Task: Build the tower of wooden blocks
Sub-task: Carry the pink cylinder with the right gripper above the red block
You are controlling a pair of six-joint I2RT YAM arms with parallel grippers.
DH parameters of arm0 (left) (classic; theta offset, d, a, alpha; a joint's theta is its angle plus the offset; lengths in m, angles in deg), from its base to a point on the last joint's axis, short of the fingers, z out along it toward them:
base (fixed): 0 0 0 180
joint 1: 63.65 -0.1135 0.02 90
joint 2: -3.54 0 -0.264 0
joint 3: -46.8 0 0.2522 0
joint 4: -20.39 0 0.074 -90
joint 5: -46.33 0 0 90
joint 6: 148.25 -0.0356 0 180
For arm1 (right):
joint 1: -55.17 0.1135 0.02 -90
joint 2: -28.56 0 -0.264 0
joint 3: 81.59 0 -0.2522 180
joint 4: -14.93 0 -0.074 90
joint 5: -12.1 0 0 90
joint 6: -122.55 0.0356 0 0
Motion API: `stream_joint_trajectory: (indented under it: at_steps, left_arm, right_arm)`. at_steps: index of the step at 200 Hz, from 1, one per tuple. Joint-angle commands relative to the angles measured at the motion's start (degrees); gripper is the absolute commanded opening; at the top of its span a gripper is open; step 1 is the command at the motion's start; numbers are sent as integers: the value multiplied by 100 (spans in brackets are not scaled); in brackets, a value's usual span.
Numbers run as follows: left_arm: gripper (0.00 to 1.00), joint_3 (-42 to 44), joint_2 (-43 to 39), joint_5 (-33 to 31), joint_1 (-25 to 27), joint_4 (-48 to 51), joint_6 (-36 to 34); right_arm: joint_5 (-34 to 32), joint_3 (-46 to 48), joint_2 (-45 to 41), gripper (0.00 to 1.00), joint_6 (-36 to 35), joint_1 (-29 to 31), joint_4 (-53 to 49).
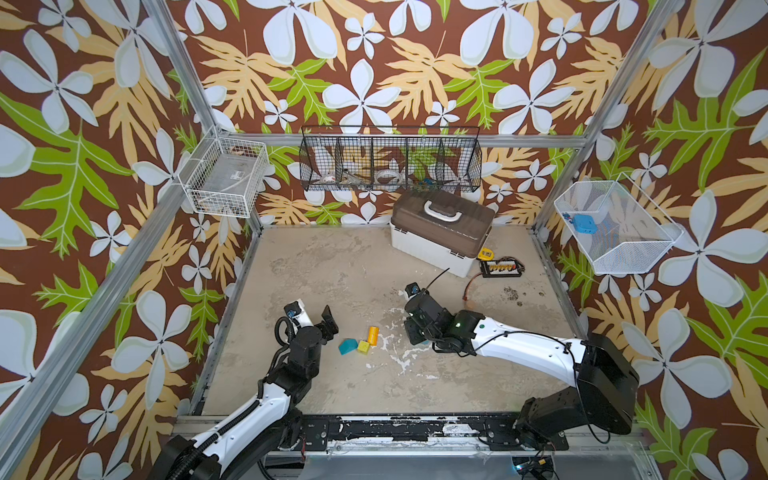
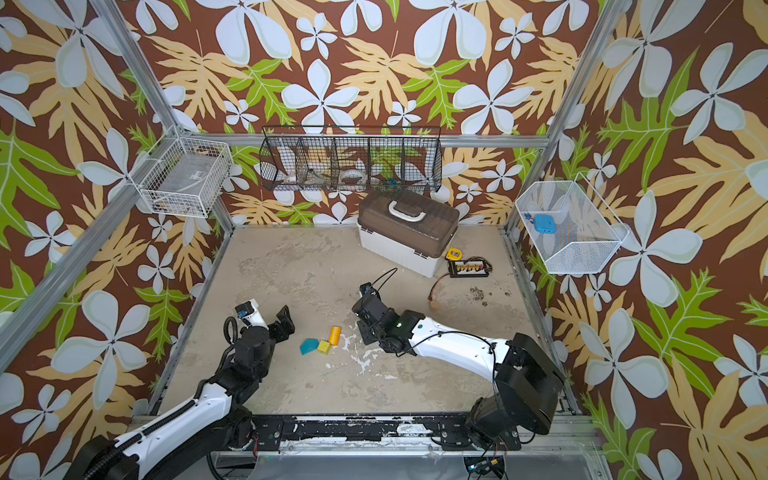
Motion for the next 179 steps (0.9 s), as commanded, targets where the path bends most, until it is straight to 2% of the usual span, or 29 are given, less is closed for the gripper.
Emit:
stream_joint_trajectory:
  at_steps: [1, 37, 73, 167, 179]
  left_arm:
    - [87, 1, -9, -7, -10, -150, -43]
    - [87, 5, -18, 2, -10, -150, -39]
    - [87, 10, -18, 2, -10, -161, -46]
    - [87, 7, -18, 28, -10, -170, -48]
    - [87, 7, -13, 37, -10, -170, -55]
  right_arm:
    - [-121, -40, 49, 27, -15, 5, -38]
    - [-127, -38, 89, 28, -4, 7, -46]
    - [-177, -39, 80, 36, 13, 7, -69]
    - [-304, -21, 37, 37, 57, 2, -143]
    - [-305, -12, 27, 40, 66, 12, -130]
